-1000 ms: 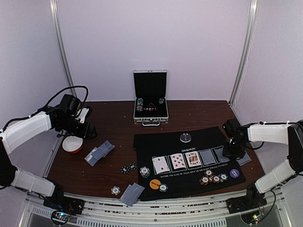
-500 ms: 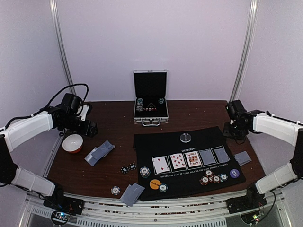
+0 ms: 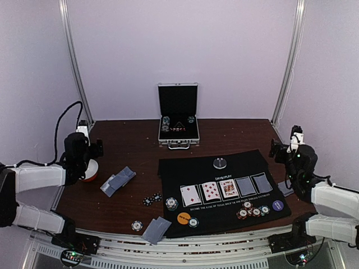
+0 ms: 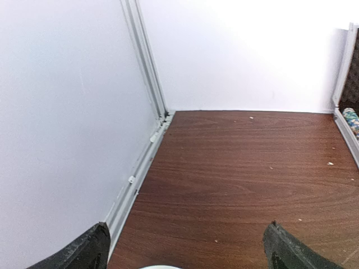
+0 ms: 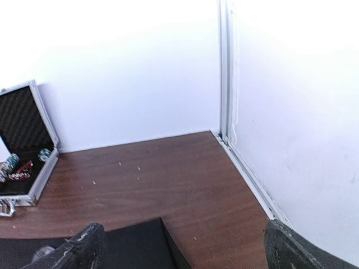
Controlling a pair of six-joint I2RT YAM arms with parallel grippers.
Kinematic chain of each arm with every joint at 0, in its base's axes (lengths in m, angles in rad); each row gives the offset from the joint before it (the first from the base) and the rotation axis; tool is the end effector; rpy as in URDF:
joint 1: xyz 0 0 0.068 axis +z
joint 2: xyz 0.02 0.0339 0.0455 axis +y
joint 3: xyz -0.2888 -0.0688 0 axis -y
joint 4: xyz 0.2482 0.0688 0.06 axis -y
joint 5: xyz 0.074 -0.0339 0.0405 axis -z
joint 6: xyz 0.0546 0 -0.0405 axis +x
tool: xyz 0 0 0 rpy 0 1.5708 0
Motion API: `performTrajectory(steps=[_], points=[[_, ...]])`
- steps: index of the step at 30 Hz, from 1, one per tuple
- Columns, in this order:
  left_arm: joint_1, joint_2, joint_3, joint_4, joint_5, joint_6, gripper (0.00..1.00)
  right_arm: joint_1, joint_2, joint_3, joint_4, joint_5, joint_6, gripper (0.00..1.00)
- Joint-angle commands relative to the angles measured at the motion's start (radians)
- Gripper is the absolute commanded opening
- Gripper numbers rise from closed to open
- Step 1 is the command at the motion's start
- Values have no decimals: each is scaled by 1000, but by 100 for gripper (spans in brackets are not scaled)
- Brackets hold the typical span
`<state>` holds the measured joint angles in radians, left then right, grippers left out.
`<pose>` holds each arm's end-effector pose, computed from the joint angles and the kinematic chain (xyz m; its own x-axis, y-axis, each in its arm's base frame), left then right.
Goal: Distribute texas hold em gaming equipment
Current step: Reset both arms
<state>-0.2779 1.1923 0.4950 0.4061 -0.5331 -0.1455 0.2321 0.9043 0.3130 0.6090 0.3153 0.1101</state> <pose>0.2557 -0.0441 0.2337 -0.2396 -0.0615 -0.9689 -0.2694 0.9630 0.0055 0.2052 0.0311 0.2542 0.0262 0.1135 -0.9932 0.0807 0.9900 0.1153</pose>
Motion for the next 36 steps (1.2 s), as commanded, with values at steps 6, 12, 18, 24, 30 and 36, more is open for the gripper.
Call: performTrajectory(steps=[6,12,18,24,30,36], points=[[32,134,-175,626,58,209,98,-67,246,-314,758,59,-16,100],[42,124,-229,731,143,265,98,-78,483,-294,964,-5,-77,100],[62,293,-260,902,194,292,98,-90,672,-252,1068,-97,-104,100],[160,370,-291,1002,303,203,98,-103,647,-136,825,-151,-105,100],[171,371,-272,949,322,193,98,-140,654,-98,759,-132,-54,100],[174,377,-271,965,329,196,98,-140,650,-99,750,-130,-55,100]])
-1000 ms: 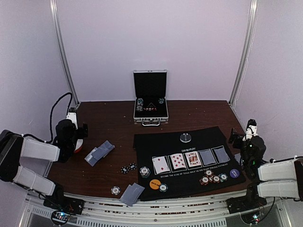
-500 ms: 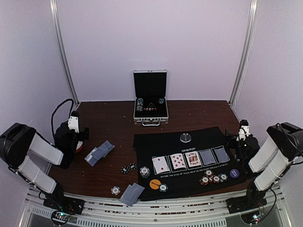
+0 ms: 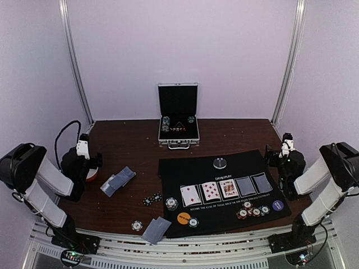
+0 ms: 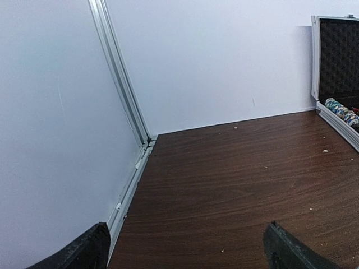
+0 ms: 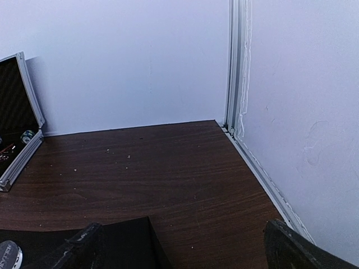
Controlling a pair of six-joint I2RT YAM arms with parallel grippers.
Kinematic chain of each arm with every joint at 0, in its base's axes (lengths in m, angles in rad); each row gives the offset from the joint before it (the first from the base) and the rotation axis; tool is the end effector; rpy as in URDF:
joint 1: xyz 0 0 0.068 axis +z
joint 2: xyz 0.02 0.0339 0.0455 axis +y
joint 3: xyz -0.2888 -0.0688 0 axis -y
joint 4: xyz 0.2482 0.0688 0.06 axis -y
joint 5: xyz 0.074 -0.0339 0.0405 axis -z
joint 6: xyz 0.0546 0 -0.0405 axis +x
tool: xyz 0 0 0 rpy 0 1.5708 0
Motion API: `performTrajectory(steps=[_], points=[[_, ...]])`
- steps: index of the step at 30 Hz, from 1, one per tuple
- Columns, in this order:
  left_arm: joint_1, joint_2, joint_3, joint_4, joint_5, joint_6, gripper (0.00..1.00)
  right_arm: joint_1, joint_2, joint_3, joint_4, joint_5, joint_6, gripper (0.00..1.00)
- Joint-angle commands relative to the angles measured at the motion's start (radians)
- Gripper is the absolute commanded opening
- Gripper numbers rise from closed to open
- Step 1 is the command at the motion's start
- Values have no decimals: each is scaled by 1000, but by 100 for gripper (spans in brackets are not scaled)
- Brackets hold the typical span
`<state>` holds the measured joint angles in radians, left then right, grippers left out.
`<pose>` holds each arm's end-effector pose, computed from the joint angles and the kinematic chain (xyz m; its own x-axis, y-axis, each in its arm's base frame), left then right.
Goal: Distribute texas hold em gaming equipment
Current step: Reset both arms
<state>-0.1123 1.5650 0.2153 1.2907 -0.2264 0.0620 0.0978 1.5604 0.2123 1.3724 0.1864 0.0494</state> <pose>0.2580 -0.0168 0.1658 -0.0655 0.0681 -0.9955 -0.1096 0.9911 0.0751 0.2577 0.0151 0.1766 0.0285 0.0516 -0.9983 0.0871 0.9947 0.0539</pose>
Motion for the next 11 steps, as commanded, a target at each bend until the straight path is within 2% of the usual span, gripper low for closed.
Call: performTrajectory(steps=[1,11], points=[[9,2,6,77,18,-15,98,-6,-7,2,-11,-1,6,100],[9,5,4,88,17,-13,98,-6,-6,4,-16,-3,6,100]])
